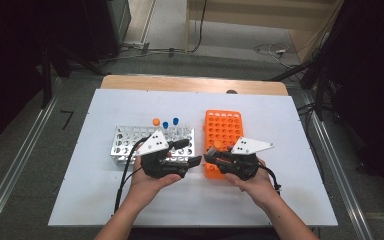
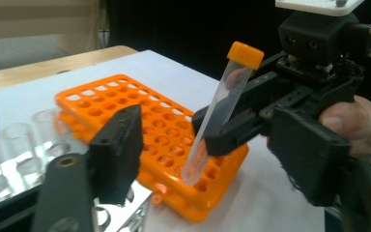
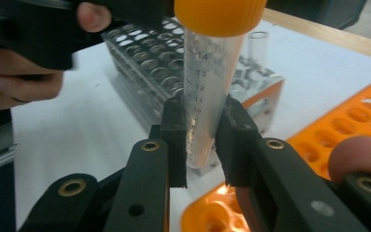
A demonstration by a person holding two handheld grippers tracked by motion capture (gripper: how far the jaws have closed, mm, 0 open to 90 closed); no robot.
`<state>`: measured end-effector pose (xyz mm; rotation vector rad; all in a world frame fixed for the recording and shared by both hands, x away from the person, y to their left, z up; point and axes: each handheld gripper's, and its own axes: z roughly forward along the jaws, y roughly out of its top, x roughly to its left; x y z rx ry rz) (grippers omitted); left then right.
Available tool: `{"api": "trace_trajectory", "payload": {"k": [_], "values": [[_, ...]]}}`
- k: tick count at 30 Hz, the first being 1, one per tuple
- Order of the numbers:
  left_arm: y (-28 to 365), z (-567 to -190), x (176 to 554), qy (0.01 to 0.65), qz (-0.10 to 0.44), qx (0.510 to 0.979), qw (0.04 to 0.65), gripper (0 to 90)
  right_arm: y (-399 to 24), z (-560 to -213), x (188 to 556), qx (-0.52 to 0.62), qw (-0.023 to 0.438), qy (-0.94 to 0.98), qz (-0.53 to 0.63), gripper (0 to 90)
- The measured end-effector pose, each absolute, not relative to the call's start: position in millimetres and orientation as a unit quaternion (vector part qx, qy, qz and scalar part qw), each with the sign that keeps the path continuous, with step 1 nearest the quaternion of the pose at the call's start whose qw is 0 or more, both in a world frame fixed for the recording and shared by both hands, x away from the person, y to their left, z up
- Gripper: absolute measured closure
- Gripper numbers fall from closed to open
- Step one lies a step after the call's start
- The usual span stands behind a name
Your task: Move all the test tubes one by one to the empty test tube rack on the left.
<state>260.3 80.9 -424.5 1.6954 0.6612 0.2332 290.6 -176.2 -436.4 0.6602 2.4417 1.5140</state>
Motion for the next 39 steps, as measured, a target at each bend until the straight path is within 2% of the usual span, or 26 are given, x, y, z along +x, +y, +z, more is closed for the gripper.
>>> {"api": "trace_trajectory", "payload": {"k": [6,13,21,26,36,39], "values": [[68.6,-425.2,261.6,0.255,0.075,0.748,0.609,51.0,-160.5,-439.1,280.2,0.203,0.085,0.834,0.506,72.5],[64.7,-427.2,263.2,0.247,0.071,0.757,0.601,66.4,-153.8,-439.9,274.7,0.193,0.084,0.838,0.503,72.4],[67.0,-426.0,261.7,0.248,0.108,0.757,0.595,74.0,-154.2,-441.1,275.2,0.196,0.075,0.839,0.502,71.6],[69.4,-424.2,261.2,0.250,0.118,0.753,0.598,74.9,-154.8,-440.1,275.3,0.195,0.080,0.838,0.504,69.8],[92.4,-417.0,265.5,0.277,0.144,0.731,0.607,74.9,-167.1,-436.2,275.2,0.183,0.081,0.831,0.519,43.6],[102.1,-414.0,267.3,0.285,0.156,0.724,0.609,75.0,-175.1,-435.4,276.2,0.181,0.088,0.830,0.520,30.5]]}}
